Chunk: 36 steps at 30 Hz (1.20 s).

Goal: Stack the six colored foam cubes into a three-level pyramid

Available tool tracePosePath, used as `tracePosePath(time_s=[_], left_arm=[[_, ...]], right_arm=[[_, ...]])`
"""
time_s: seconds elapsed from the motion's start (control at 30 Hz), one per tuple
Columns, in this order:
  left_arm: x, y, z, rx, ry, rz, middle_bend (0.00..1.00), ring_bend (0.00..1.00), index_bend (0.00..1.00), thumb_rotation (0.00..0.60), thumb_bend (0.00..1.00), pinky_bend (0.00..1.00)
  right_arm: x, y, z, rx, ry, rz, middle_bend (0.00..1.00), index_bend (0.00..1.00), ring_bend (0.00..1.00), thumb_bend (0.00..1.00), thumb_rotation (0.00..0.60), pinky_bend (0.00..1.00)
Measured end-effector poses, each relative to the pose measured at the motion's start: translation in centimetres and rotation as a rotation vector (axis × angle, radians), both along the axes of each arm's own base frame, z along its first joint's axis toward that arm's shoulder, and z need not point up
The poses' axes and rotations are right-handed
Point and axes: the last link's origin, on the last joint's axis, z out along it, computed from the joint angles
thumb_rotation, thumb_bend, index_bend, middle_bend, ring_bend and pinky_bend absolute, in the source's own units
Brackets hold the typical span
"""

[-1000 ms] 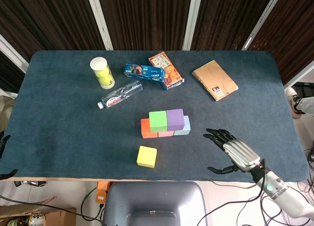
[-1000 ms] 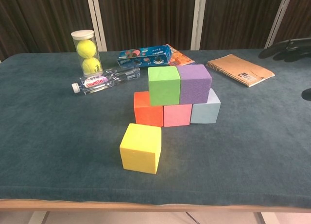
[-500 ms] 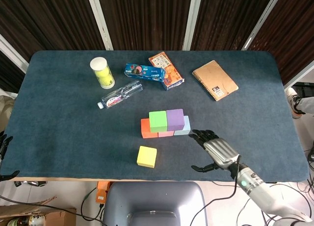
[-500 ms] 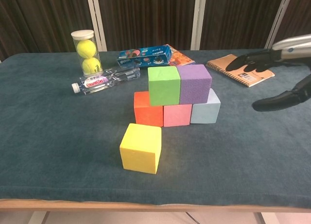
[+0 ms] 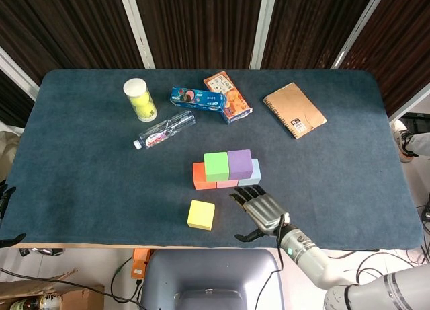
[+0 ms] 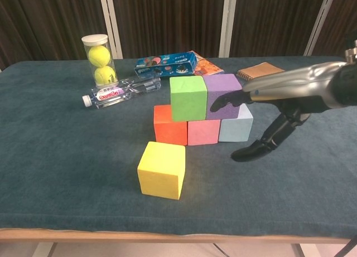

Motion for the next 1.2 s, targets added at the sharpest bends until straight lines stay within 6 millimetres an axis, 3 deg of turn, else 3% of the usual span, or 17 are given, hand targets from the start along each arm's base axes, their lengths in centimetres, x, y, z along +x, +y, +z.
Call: tracePosePath(time_s=[0.63,1.2], left_arm=[[0.0,0.2,-0.1,0.0,0.002,0.009,0.0,0.0,0.03,0.6,0.12,0.11],[-0.3,0.2,-0.2,-0.005,-0.003,0.009,0.0,0.0,0.03,0.6,0.12,0.11]], right_arm=[[2.1,-1.1,-2.7,0.034,0.017,0.024,0.0,0.05,0.0,0.19,0.344,0.0],[2.6,-1.6,-5.1,0.025,0.037,-0.011,0.0,0.04,0.0,0.19,0.345,0.0]])
